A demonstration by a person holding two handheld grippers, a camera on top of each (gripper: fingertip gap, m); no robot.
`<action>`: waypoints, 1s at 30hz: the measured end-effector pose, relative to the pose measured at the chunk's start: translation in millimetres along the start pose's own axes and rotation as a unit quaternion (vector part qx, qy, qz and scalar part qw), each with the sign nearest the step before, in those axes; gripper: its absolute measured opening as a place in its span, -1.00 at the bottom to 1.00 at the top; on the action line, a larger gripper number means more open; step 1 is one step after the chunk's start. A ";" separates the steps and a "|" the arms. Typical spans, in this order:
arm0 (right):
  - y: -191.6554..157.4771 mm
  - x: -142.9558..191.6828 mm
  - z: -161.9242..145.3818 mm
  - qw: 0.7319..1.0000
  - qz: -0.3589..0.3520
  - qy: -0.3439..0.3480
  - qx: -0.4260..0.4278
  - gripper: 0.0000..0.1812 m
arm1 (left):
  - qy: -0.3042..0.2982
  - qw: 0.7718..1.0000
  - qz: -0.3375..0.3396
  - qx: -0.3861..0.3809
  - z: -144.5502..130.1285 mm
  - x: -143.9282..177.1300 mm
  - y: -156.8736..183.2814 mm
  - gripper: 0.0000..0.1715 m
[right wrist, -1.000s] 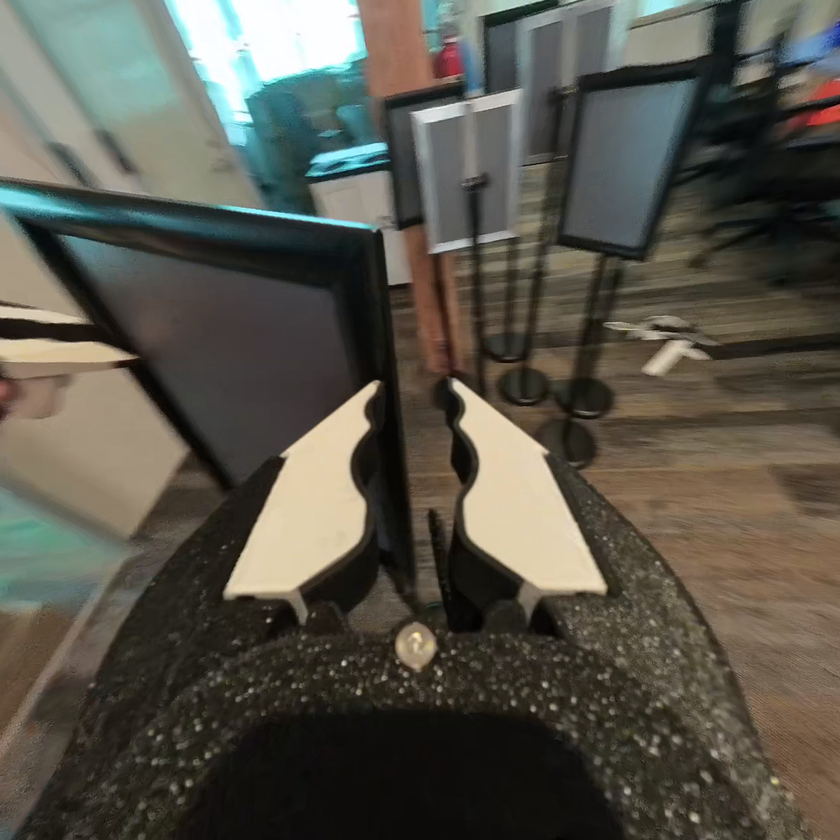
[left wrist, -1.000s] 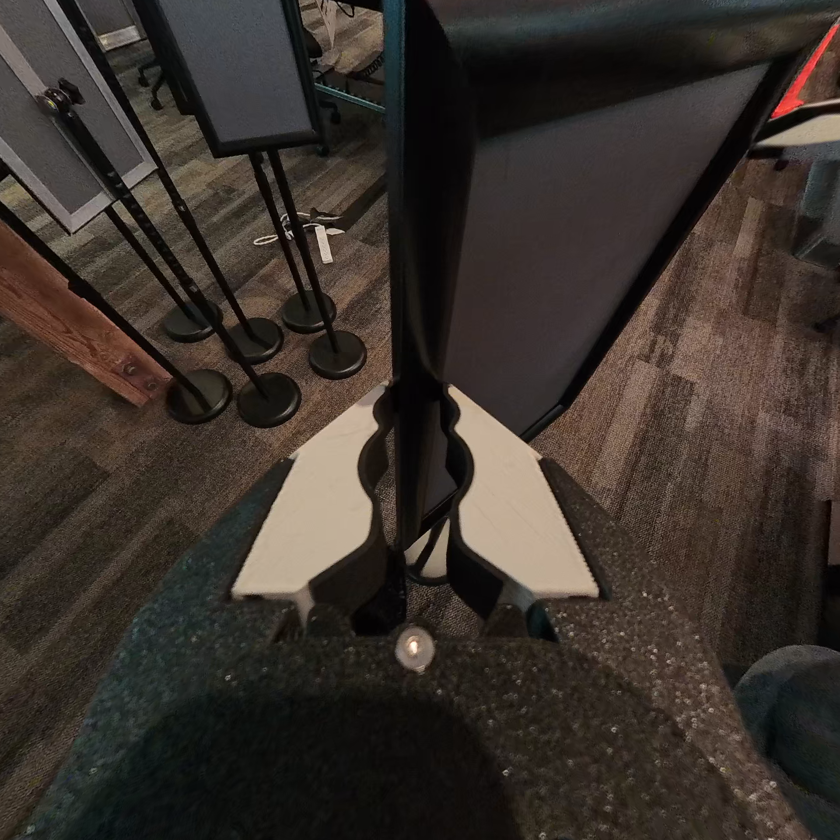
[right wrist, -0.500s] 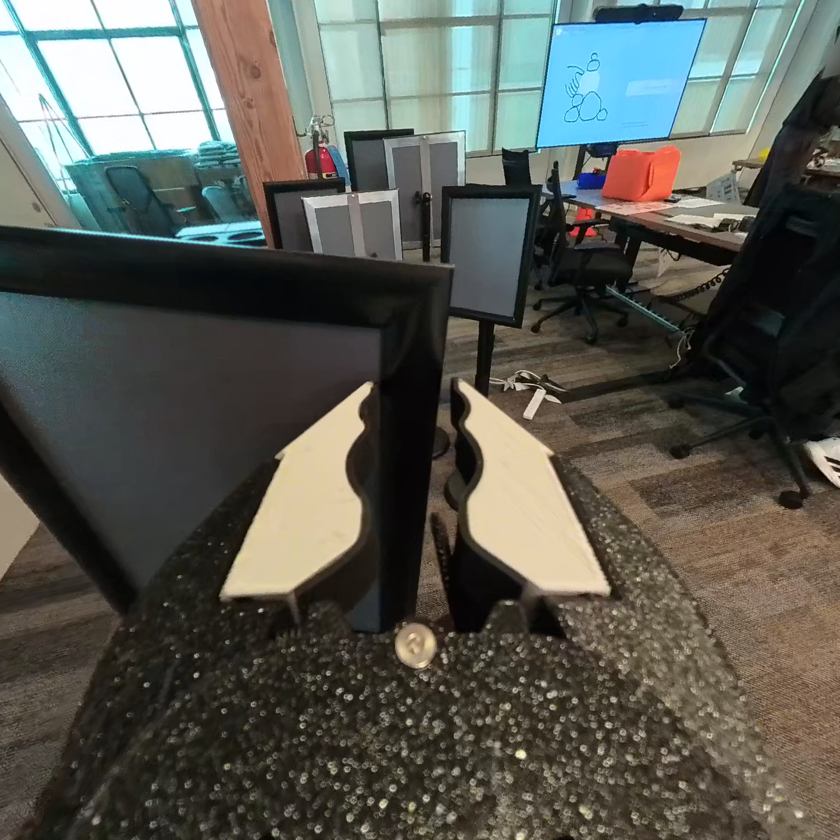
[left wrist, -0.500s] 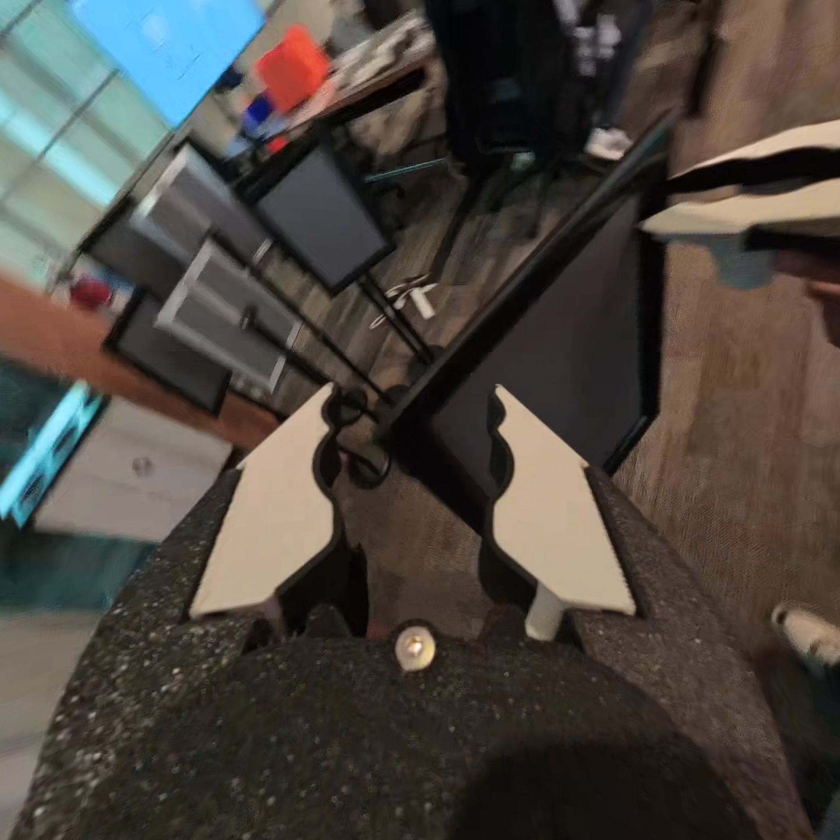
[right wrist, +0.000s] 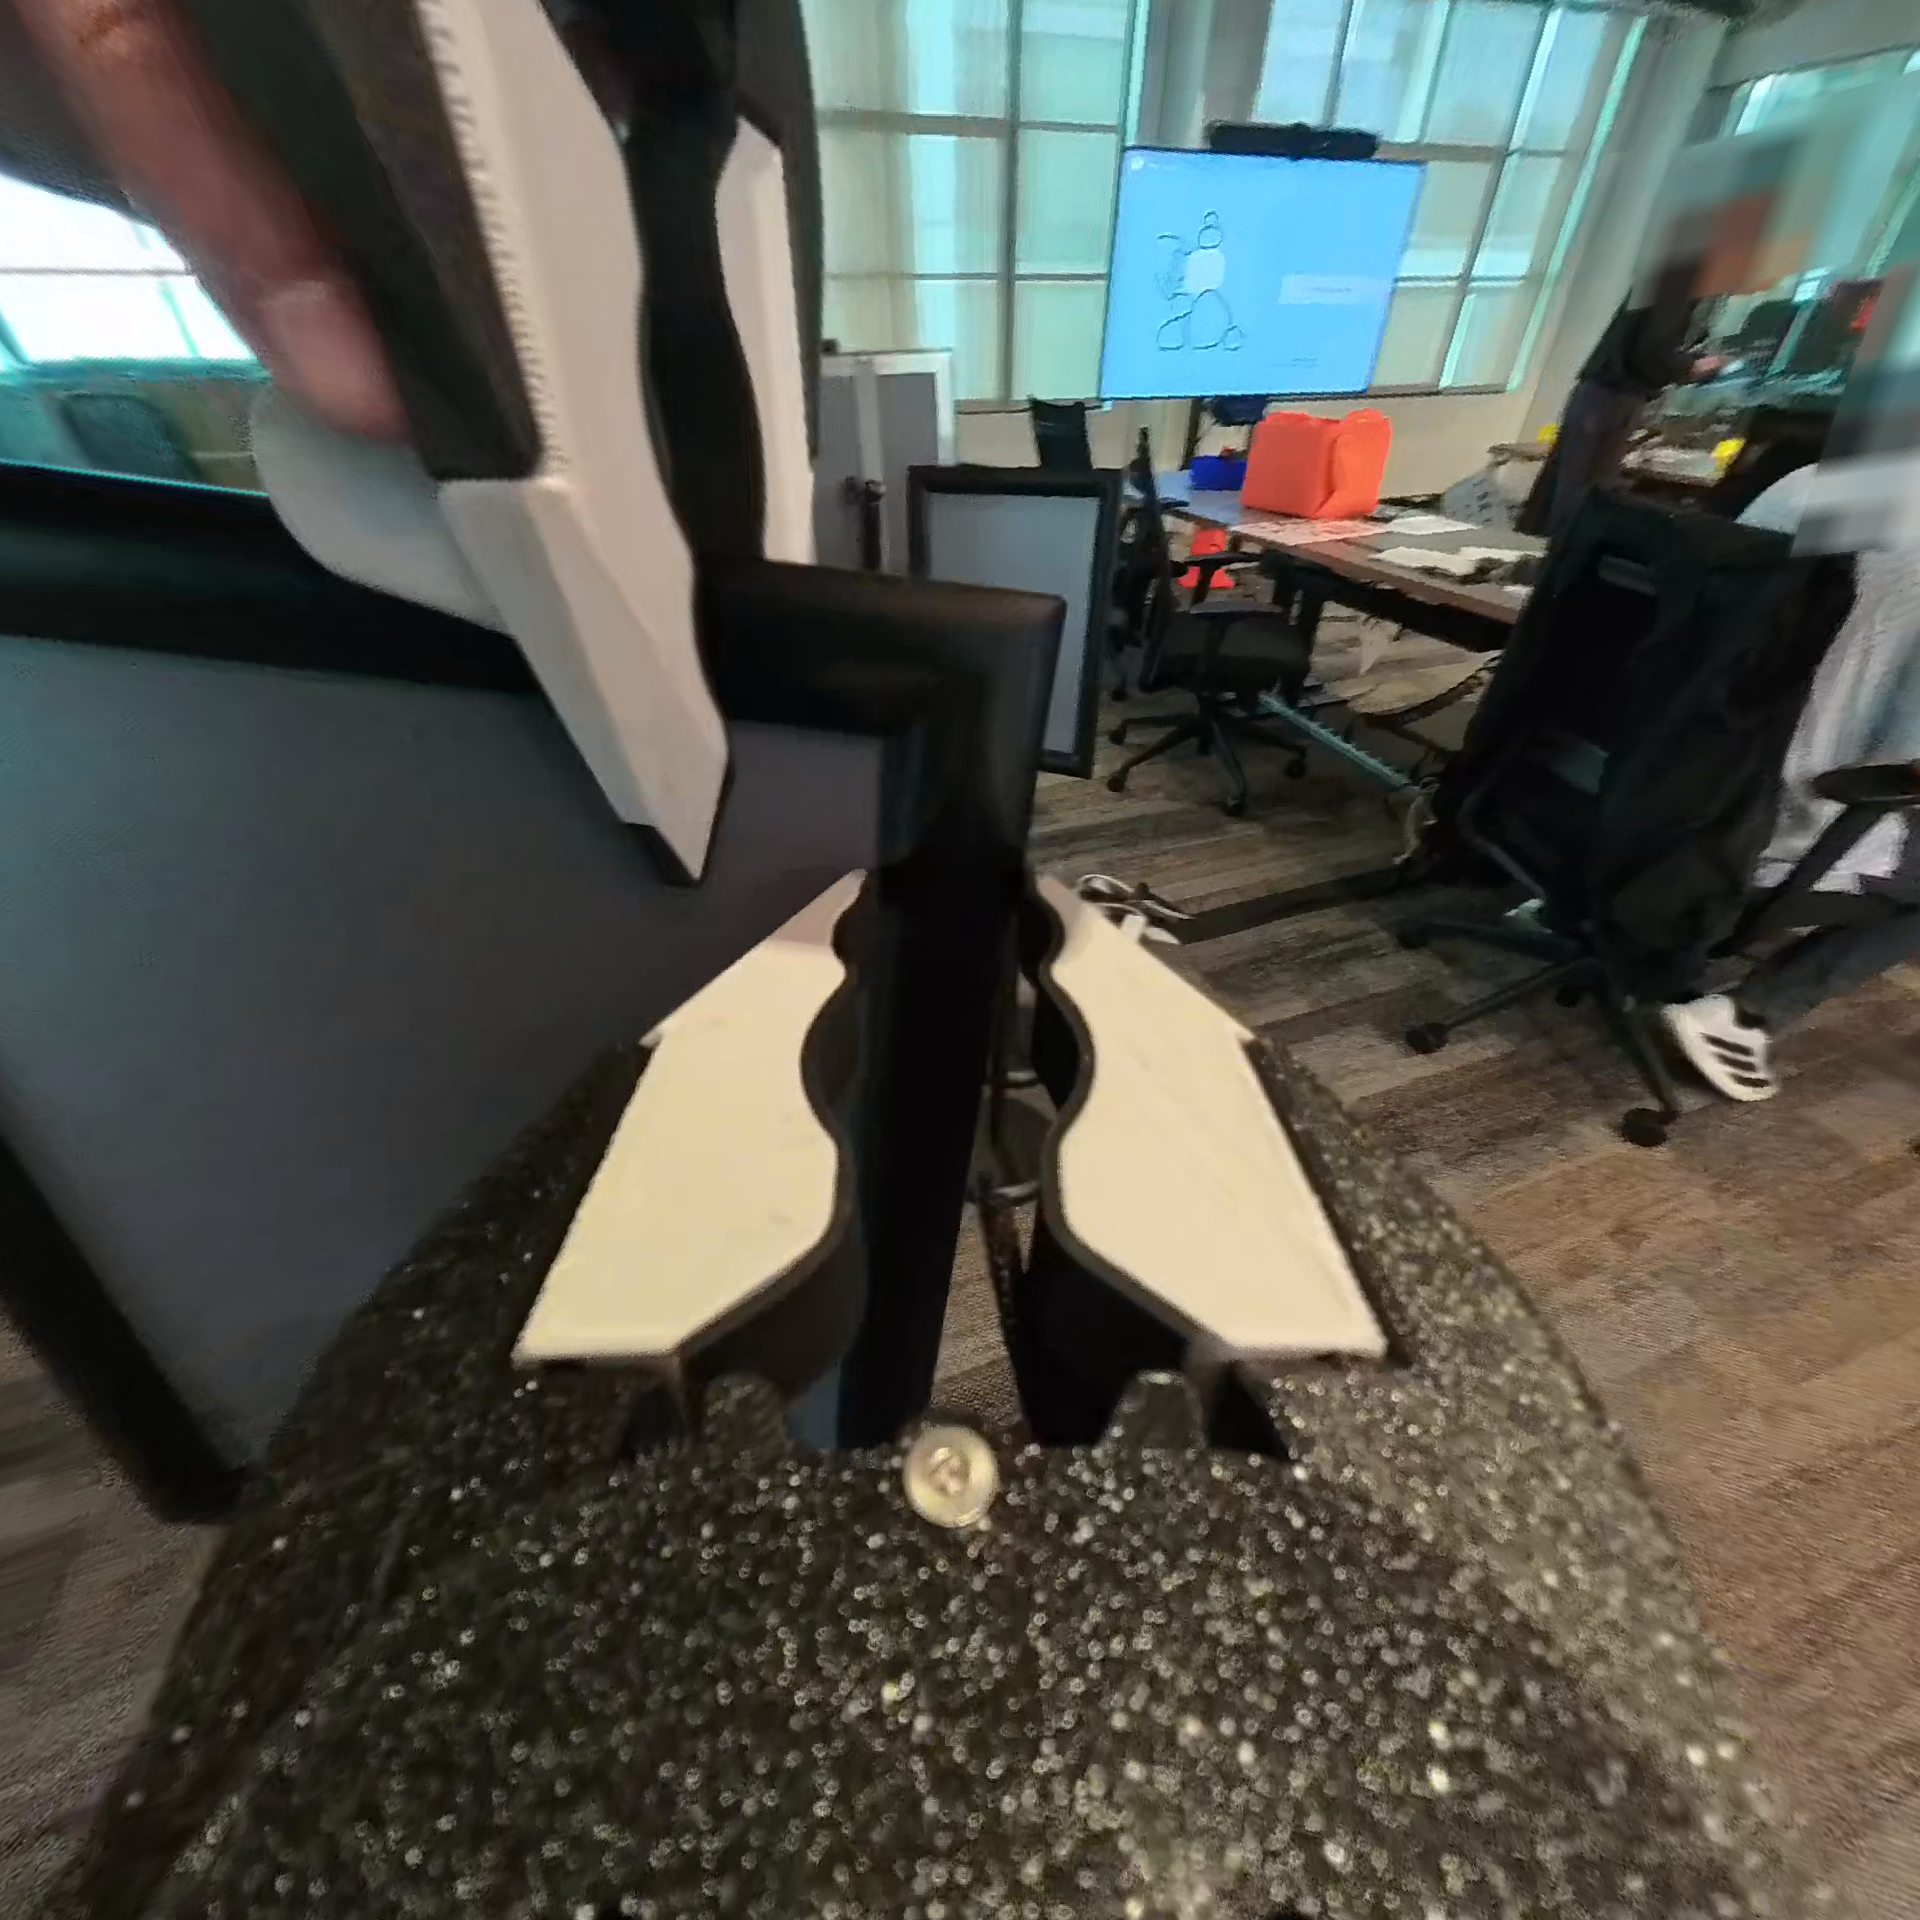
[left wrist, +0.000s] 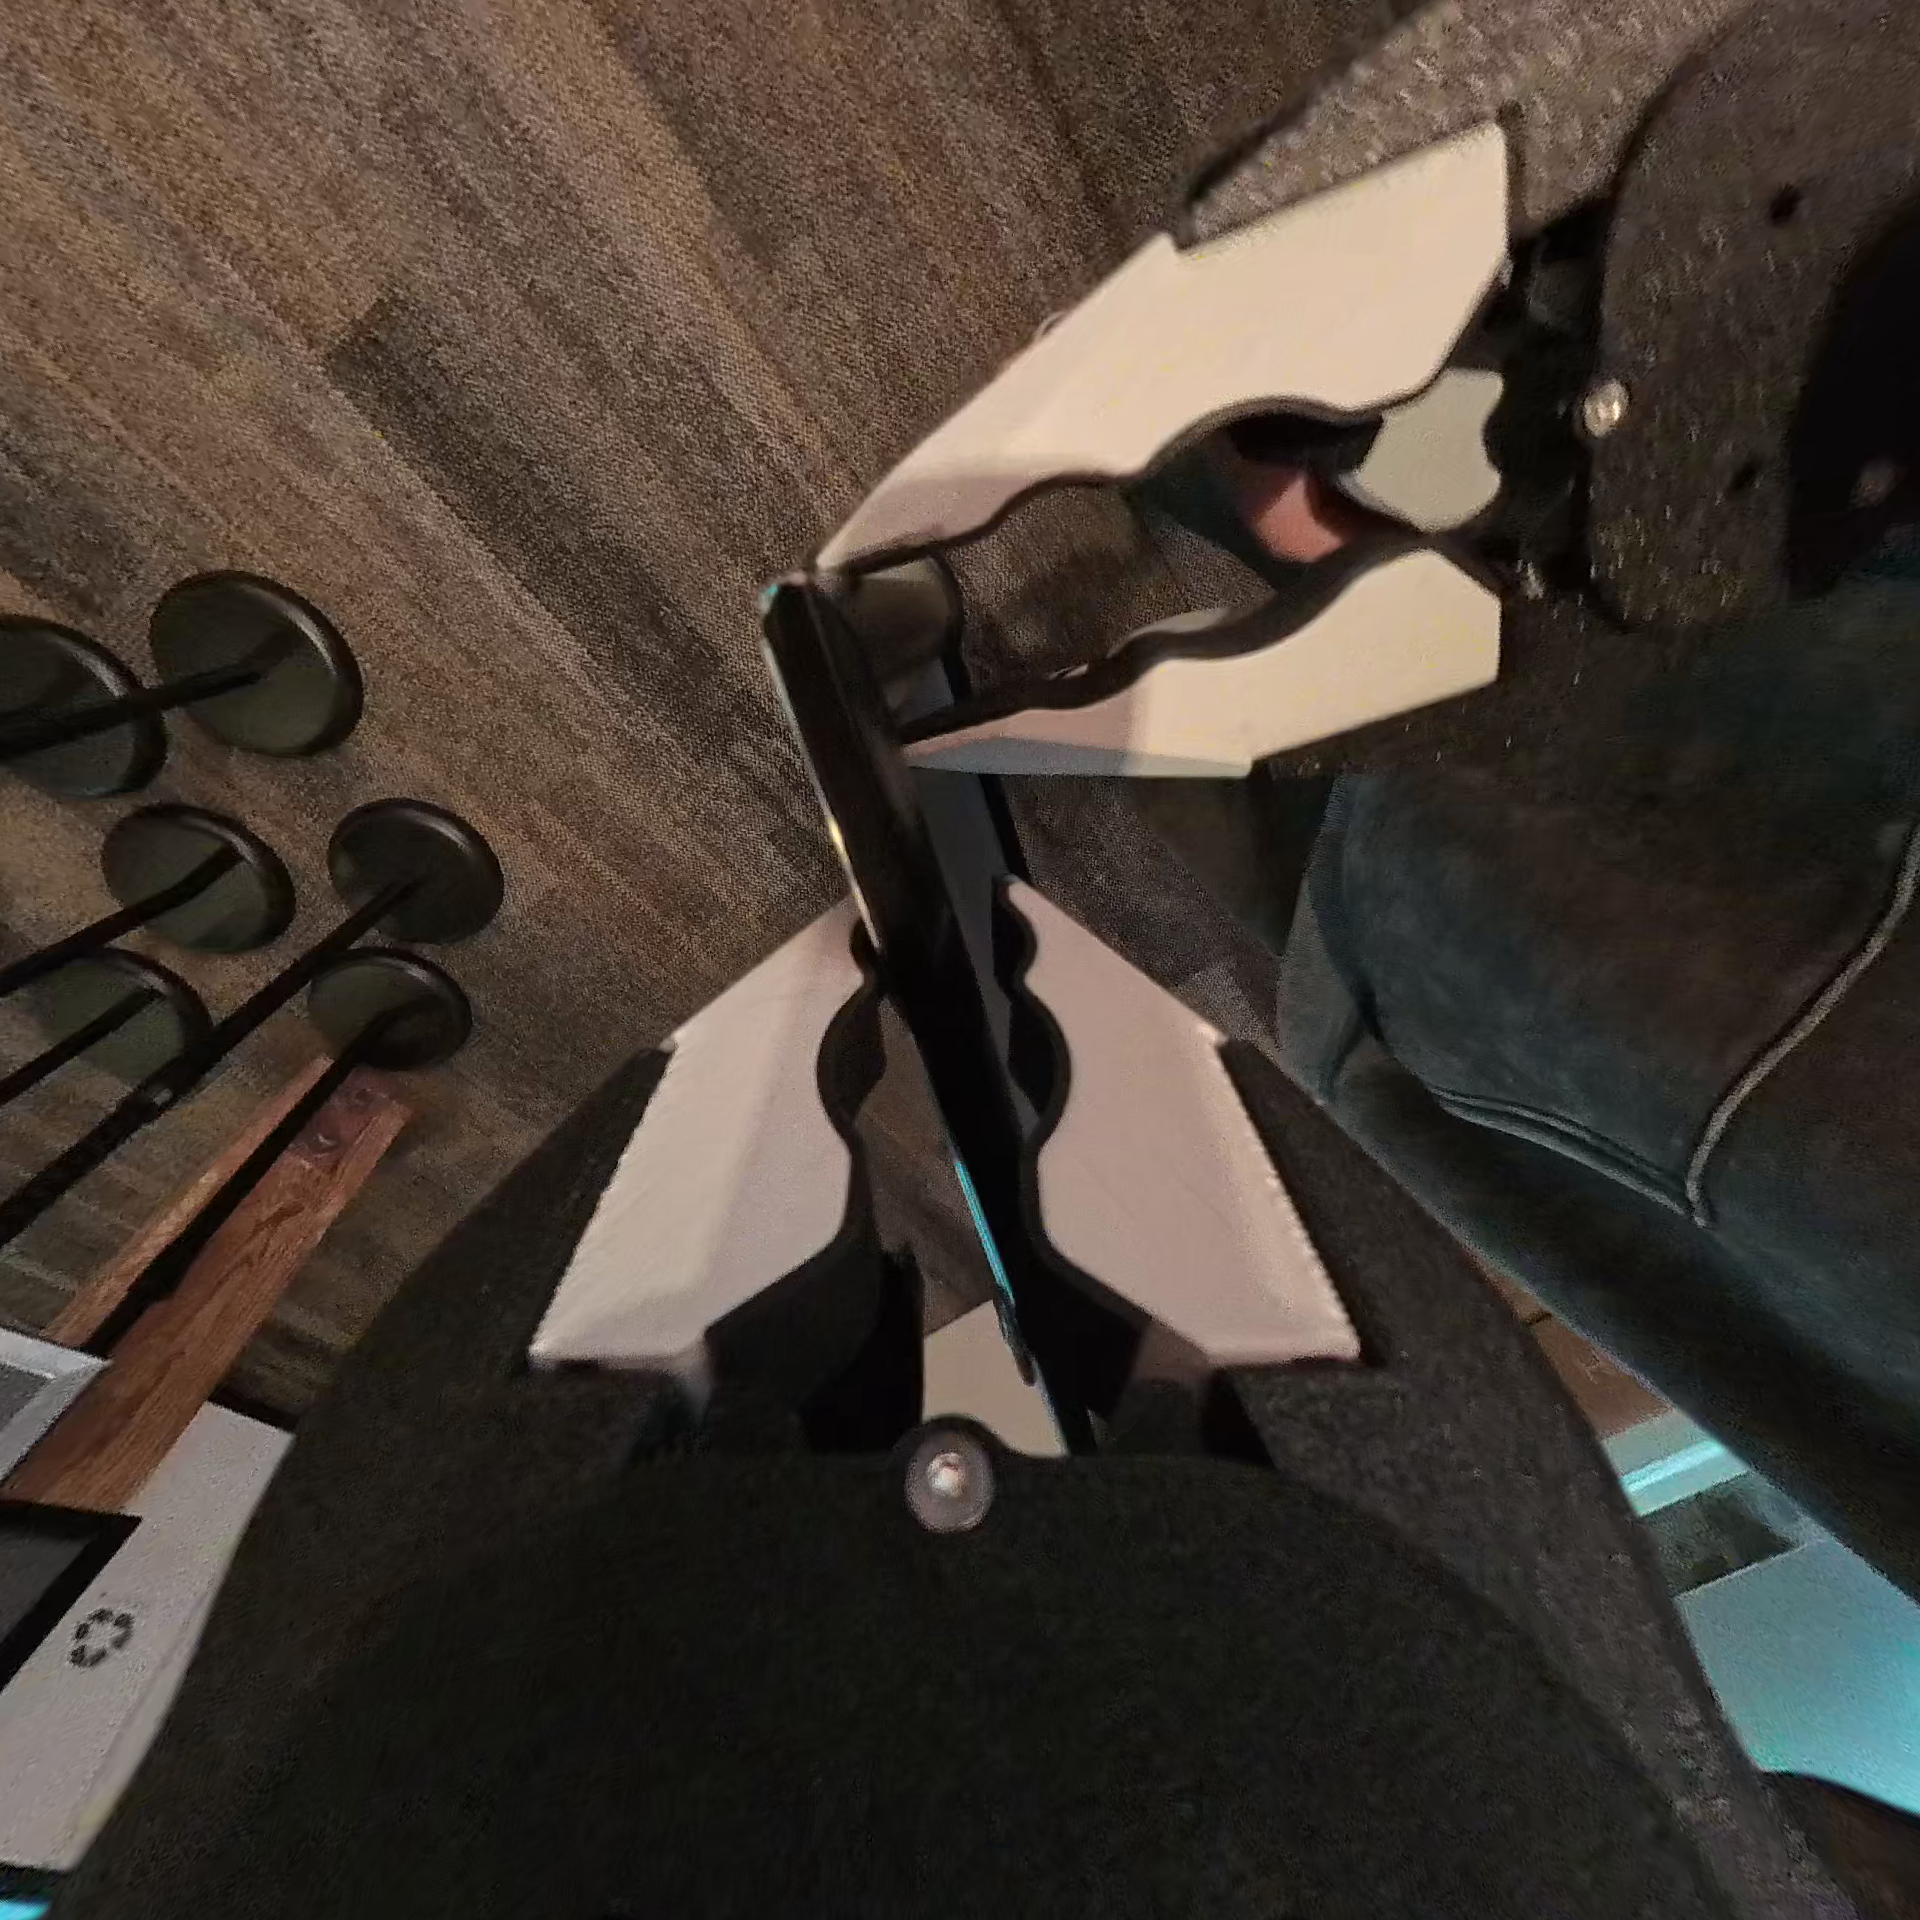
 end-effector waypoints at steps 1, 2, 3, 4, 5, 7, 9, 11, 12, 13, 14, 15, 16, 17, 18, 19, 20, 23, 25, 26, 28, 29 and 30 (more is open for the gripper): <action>-0.4 0.4 0.2 1.000 -0.008 0.000 -0.005 -0.72 | -0.001 1.000 0.000 0.012 1.1 0.2 -1.6 -0.86; -0.2 1.0 -0.1 1.000 -0.012 0.001 -0.014 -0.72 | 0.001 1.000 -0.005 0.020 1.5 0.1 -3.4 -0.91; 0.3 1.2 -0.6 1.000 -0.011 0.004 -0.017 -0.73 | 0.006 1.000 -0.013 0.018 1.4 0.1 -4.4 -0.91; 1.3 1.6 -0.5 1.000 -0.004 0.005 -0.017 -0.73 | 0.008 1.000 -0.021 0.017 1.2 0.3 -5.2 -0.90; 3.1 1.9 -0.3 1.000 0.007 0.007 -0.019 -0.75 | 0.010 1.000 -0.024 0.016 1.0 0.4 -5.7 -0.91; 7.7 3.3 0.0 0.999 0.034 0.007 -0.029 -0.75 | 0.012 0.999 -0.030 0.015 1.4 0.6 -6.4 -0.91; 10.1 4.6 -0.9 0.998 0.056 0.009 -0.039 -0.75 | 0.010 0.999 -0.036 0.013 1.6 0.5 -6.5 -0.90; 11.0 5.6 -1.4 0.997 0.063 0.014 -0.038 -0.75 | 0.009 0.999 -0.038 0.011 1.7 0.3 -6.5 -0.91; 11.1 6.3 -1.4 0.997 0.064 0.016 -0.034 -0.75 | 0.009 0.999 -0.039 0.009 1.7 0.4 -6.4 -0.91; 10.8 6.8 -1.5 0.997 0.063 0.015 -0.030 -0.75 | 0.010 0.999 -0.041 0.009 1.5 0.3 -6.0 -0.91; 10.3 7.3 -1.4 0.998 0.061 0.014 -0.027 -0.75 | 0.012 0.999 -0.042 0.008 1.3 0.2 -5.8 -0.91; 9.4 7.7 -0.9 0.998 0.056 0.013 -0.021 -0.75 | 0.014 0.999 -0.043 0.007 1.0 0.3 -5.5 -0.91; 8.5 7.9 -0.5 0.998 0.052 0.012 -0.019 -0.75 | 0.015 0.999 -0.042 0.005 0.4 0.4 -5.3 -0.91; 7.7 8.0 -0.4 0.999 0.048 0.011 -0.020 -0.75 | 0.016 0.999 -0.039 0.003 -0.1 0.4 -5.3 -0.91; 6.8 7.5 -0.1 0.999 0.036 0.009 -0.016 -0.74 | 0.019 0.999 -0.036 0.003 -0.2 0.4 -5.5 -0.91; 5.3 6.8 0.6 1.000 0.019 0.007 -0.009 -0.75 | 0.021 0.999 -0.032 0.004 -0.1 0.5 -5.8 -0.91; 3.6 6.6 1.4 1.000 0.005 0.007 -0.004 -0.75 | 0.022 0.999 -0.029 0.002 -0.2 0.9 -6.3 -0.92; 0.3 6.6 1.8 1.000 -0.028 0.006 0.004 -0.74 | 0.031 0.999 -0.025 0.005 -0.5 1.1 -6.7 -0.92; -2.9 6.5 2.8 0.998 -0.054 0.004 0.014 -0.74 | 0.035 0.999 -0.022 0.005 -0.9 1.2 -7.2 -0.93; -4.0 6.8 3.3 0.998 -0.066 0.001 0.021 -0.73 | 0.038 0.999 -0.022 0.006 -0.8 1.2 -7.4 -0.93; -6.3 8.5 4.1 0.995 -0.091 -0.001 0.030 -0.73 | 0.041 0.999 -0.025 0.007 0.0 1.0 -6.9 -0.93; -7.0 9.1 3.8 0.994 -0.102 -0.001 0.029 -0.73 | 0.042 0.999 -0.024 0.005 0.8 0.9 -6.6 -0.93; -7.7 9.2 3.6 0.993 -0.114 -0.001 0.031 -0.73 | 0.043 0.999 -0.023 0.005 1.9 0.7 -6.7 -0.92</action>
Point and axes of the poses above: each gripper's, where its closed fingertips meet, x back along the fingers, z out of its top, y = z × x across the jaws, the point moved 7 cm from there along x, back along the fingers, and after that the axes turned 2 degrees about -y, right-handed, at the moved point
